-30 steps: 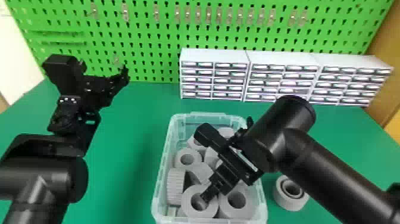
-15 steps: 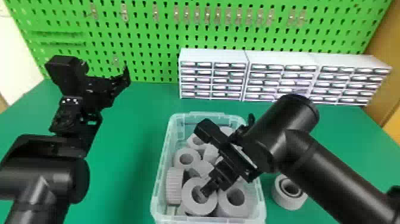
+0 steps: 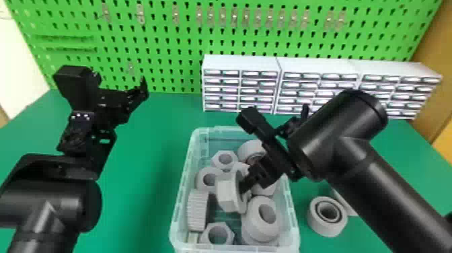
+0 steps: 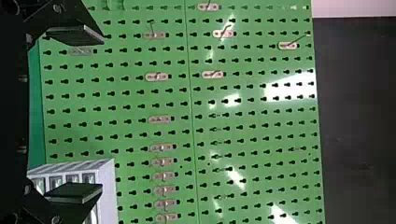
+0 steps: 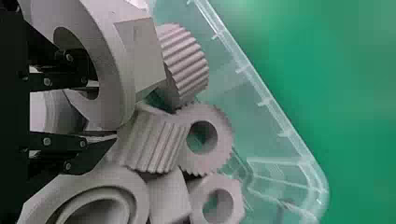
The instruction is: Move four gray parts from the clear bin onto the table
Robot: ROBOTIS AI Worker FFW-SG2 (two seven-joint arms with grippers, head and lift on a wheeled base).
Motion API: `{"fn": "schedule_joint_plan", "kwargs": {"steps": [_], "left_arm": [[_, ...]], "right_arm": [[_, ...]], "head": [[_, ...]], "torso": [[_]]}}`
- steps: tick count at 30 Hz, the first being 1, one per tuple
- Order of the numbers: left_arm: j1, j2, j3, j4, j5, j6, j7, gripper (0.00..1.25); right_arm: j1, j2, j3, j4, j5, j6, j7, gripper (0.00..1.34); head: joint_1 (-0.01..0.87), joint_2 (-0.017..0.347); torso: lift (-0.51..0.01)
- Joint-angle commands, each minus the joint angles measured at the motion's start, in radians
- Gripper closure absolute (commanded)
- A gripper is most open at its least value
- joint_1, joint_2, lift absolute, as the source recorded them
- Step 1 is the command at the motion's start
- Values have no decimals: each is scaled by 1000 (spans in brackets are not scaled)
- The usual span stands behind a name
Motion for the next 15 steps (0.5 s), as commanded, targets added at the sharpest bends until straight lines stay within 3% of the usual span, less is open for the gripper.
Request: {"fn": "schedule_joint_plan", "kwargs": {"steps": [1,15], "left_arm": [[1,0,-2,0,0,0,0,168],[6,0,-10,0,-3,0,0,168]], "right_arm": [[6,15,-22,-2,140,-14,58,878],[9,26,-71,-6,355,-32,216,878]], "head": [[678,34],[678,34]], "torso": [[-50],[-50]]}}
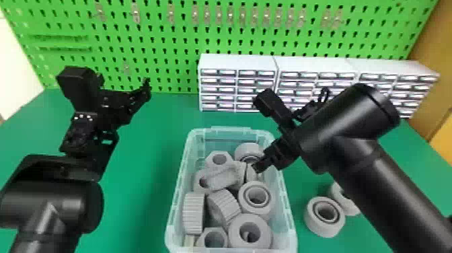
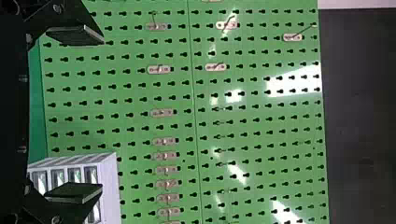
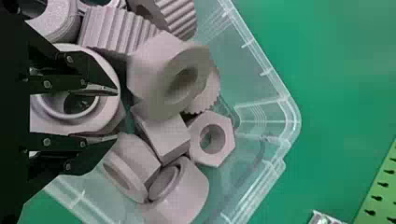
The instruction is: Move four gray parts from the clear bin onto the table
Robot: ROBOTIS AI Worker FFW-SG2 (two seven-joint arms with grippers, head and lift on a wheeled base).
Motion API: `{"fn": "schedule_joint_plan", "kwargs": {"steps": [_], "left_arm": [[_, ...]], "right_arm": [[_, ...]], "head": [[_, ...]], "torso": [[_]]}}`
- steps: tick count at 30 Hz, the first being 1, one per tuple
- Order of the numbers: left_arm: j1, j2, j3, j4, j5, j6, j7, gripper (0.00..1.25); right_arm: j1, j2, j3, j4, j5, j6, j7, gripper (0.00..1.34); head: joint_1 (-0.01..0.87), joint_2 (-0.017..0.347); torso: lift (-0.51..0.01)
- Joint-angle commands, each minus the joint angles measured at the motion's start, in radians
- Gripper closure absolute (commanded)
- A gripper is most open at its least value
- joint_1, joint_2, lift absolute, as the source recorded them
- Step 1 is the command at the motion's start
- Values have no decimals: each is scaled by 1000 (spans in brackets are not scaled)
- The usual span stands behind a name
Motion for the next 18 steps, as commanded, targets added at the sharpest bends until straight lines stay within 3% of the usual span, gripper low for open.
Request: {"fn": "schedule_joint_plan", "kwargs": {"steps": [1,15,18], "left_arm": [[1,0,-1,0,0,0,0,168],[2,0,-8,0,-3,0,0,168],[1,-2,-11,0,-5,0,0,168]], "right_arm": [[-2,1,-11,-3,54,-2,22,878],[0,12,-14,-1,93,-19,37,872],[1,21,-19,5,102,-31,37,799]], "head": [[678,34],[678,34],[678,34]], "torso": [[-50],[-50],[-50]]}}
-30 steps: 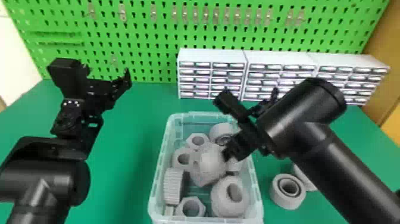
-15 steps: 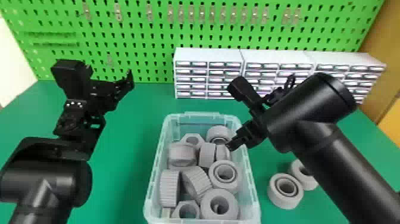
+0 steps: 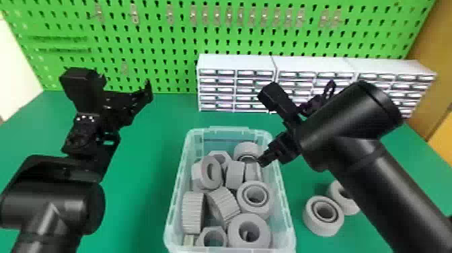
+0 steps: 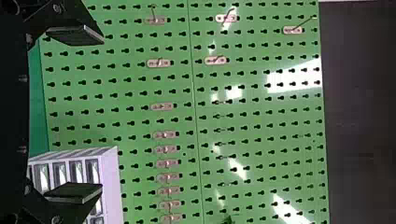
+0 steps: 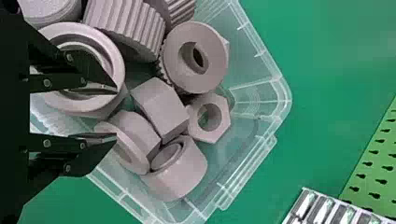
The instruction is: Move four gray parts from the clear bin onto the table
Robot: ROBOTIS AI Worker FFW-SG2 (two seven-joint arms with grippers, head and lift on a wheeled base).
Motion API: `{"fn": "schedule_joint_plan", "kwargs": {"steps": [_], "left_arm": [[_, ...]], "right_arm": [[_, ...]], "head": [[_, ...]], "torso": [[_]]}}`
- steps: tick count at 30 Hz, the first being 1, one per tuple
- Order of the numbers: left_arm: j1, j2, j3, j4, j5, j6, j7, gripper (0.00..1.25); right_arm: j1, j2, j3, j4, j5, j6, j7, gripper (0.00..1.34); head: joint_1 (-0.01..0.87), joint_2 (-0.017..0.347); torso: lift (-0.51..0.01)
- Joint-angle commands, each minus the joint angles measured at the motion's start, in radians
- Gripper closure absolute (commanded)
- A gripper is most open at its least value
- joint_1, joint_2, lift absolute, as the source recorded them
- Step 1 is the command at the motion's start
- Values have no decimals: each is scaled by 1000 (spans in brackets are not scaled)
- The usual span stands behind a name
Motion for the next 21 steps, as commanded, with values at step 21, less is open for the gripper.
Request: {"fn": "schedule_joint_plan", "kwargs": {"steps": [21], "left_arm": [[-5,-1,-15,0,-9,6,2,168]], "right_arm": [[13,57,2,113,-87,-121,0,650]], "head": [[678,34]], "torso": [[-50]]}}
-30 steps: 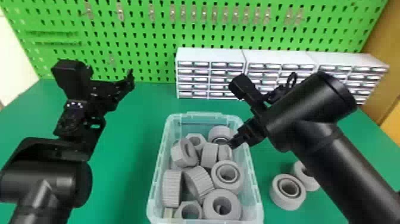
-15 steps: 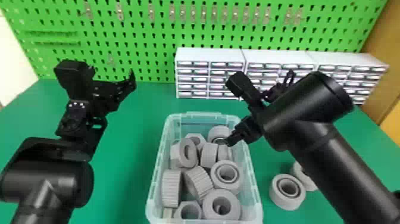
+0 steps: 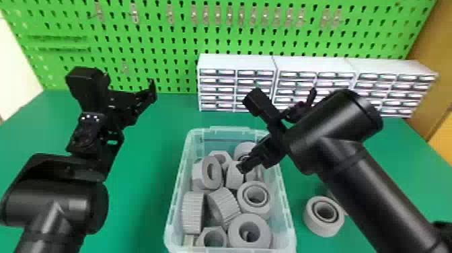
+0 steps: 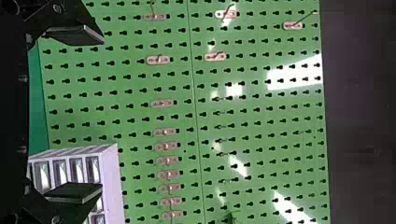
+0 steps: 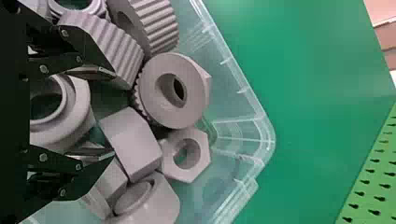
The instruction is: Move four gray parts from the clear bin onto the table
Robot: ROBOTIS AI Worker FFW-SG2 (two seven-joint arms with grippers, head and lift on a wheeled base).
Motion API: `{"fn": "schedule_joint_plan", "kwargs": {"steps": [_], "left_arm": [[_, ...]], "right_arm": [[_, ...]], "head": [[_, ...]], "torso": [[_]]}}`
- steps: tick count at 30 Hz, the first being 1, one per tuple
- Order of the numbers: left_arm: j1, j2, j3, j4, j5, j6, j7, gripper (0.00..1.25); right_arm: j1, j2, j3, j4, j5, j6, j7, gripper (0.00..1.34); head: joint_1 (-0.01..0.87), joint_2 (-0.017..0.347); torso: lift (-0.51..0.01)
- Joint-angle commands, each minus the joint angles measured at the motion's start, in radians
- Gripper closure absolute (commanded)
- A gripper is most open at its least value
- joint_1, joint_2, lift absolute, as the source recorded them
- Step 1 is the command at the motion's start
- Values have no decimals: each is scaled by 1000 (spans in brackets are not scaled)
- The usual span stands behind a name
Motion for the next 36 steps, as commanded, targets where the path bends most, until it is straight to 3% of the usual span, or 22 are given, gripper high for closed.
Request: {"fn": "schedule_joint_plan", "kwargs": {"steps": [1,6,18,36], "left_arm": [[1,0,1,0,0,2,0,168],[6,0,2,0,-2,3,0,168],[10,0,1,0,-2,5,0,168],[10,0,-1,0,0,5,0,168]], "right_arm": [[3,-5,19,12,-15,31,0,650],[10,-25,31,4,-73,63,0,648],[41,-45,51,-56,-53,132,0,650],[41,-48,59,-59,-50,139,0,650]], "head": [[678,34],[678,34],[678,34],[678,34]], "torso": [[-50],[-50],[-50],[-50]]}}
